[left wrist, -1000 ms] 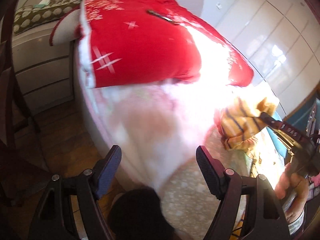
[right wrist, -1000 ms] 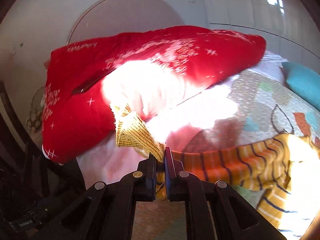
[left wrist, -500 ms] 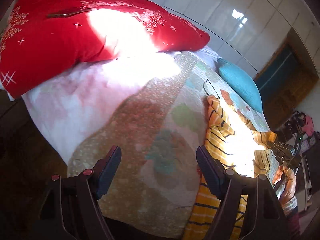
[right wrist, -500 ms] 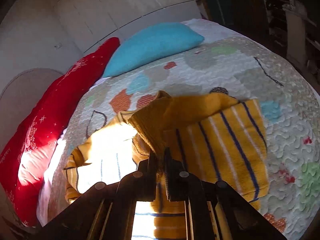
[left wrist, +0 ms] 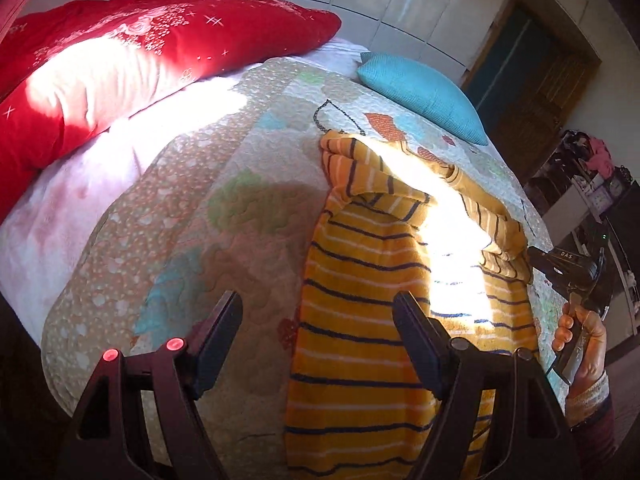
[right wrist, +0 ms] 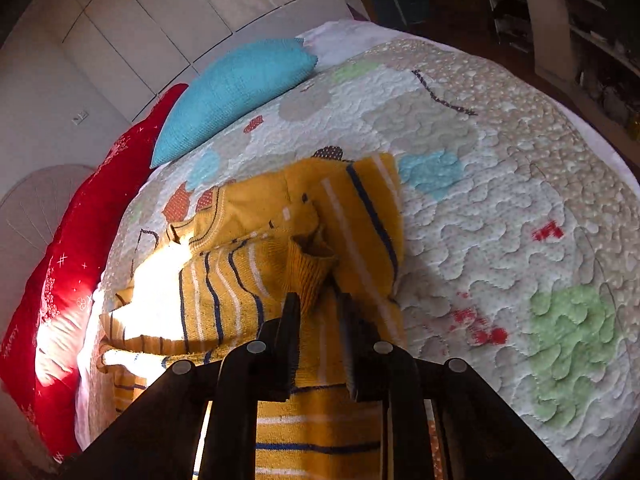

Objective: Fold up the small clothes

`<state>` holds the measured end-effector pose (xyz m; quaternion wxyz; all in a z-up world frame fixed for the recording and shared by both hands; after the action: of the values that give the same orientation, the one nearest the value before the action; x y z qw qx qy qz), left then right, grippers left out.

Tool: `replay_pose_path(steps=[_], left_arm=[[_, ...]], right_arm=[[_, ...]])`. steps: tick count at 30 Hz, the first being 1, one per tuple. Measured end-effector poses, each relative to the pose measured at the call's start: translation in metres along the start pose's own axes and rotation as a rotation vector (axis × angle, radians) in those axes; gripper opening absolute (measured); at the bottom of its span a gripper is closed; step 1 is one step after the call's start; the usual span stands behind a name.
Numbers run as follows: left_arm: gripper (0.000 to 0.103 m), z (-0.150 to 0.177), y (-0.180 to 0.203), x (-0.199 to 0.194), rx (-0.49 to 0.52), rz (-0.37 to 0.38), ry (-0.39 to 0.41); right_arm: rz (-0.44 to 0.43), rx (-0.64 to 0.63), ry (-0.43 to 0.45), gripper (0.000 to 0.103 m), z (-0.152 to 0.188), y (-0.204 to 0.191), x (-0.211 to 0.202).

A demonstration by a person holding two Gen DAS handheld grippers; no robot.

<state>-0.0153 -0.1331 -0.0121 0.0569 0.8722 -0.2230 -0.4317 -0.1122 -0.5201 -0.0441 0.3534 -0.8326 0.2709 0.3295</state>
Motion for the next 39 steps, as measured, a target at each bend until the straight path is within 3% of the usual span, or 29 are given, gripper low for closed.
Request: replay_pose_path(steps=[4, 7, 10, 15, 19, 26, 33, 39], left_arm=[[0.083, -0.035, 0.032, 0.024, 0.052, 0.035, 0.016], [0.083, -0.060, 0.056, 0.054, 0.088, 0.047, 0.016], [0.083, -0.078, 0.077, 0.091, 0.107, 0.048, -0.015], [0.083, -0.088, 0.103, 0.147, 0.211, -0.038, -0.036], [0.084, -0.062, 0.102, 0.170, 0.313, -0.125, -0.098], [0.084, -0.020, 0.096, 0.160, 0.406, -0.172, -0.074], [0.088, -0.012, 0.065, 0.137, 0.205, -0.093, -0.154], [0.088, 0.013, 0.031, 0.090, 0.181, -0.107, -0.151]], right_arm=[[-0.066, -0.057, 0.073, 0.028, -0.008, -0.024, -0.028], [-0.159, -0.114, 0.028, 0.028, -0.005, -0.057, -0.018], [-0.196, -0.159, -0.010, 0.028, 0.004, -0.083, 0.002], [-0.173, -0.223, -0.079, 0.027, 0.020, -0.105, 0.045], [-0.102, -0.251, -0.136, 0.028, 0.035, -0.091, 0.068], [-0.101, -0.285, -0.110, 0.025, 0.057, -0.062, 0.047], [-0.122, -0.108, -0.151, 0.026, 0.069, -0.015, 0.021], [-0.132, -0.112, -0.158, 0.027, 0.101, 0.024, -0.029]])
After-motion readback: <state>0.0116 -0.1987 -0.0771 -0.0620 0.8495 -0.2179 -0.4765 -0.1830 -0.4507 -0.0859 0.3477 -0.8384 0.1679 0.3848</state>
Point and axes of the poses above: each gripper's, at about its wrist camera, not at the fingertips, and x roughly the way its jaws point, y to its right, z to its underside, the point moved 4 cm from there along x, roughly the way its jaws point, and after that the axes turned 3 degrees about y, right-handed, at the moved point
